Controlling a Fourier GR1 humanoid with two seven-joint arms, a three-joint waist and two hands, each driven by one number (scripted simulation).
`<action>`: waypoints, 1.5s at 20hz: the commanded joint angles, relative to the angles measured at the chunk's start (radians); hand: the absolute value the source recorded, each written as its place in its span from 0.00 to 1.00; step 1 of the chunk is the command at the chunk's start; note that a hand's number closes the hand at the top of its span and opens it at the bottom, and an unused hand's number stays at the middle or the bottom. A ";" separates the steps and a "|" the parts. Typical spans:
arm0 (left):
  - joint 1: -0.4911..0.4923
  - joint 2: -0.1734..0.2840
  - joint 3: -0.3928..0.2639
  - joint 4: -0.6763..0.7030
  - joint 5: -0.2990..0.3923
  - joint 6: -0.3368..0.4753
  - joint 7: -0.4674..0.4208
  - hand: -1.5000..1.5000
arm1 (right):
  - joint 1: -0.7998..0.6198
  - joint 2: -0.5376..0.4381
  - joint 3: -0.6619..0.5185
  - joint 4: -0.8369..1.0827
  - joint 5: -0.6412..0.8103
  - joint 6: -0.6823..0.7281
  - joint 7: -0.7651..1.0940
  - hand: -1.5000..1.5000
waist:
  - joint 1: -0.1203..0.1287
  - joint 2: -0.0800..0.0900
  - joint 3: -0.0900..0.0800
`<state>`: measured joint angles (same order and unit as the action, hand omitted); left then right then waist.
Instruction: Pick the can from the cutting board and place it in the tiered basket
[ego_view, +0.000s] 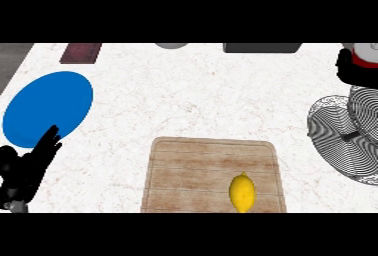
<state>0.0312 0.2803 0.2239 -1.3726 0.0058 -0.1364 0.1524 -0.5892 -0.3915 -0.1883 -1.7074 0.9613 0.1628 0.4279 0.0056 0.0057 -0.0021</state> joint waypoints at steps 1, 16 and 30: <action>-0.016 0.015 0.011 0.013 0.008 -0.016 -0.015 0.50 | -0.033 -0.174 0.025 0.108 0.105 0.030 -0.106 1.00 | 0.009 0.001 0.001; 0.008 0.000 0.019 0.007 -0.003 -0.015 -0.005 0.50 | -0.127 -0.370 0.035 0.445 0.160 0.006 -0.453 1.00 | 0.005 -0.004 0.002; -0.008 -0.037 -0.013 -0.045 -0.040 0.027 0.036 0.50 | -0.115 -0.274 -0.040 0.550 0.129 0.304 -0.135 0.00 | -0.003 -0.007 0.002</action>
<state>0.0117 0.2652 0.2291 -1.3810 -0.0104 -0.1372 0.1737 -0.7197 -0.7035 -0.1943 -1.1380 1.1106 0.4327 0.2178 0.0072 0.0005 0.0000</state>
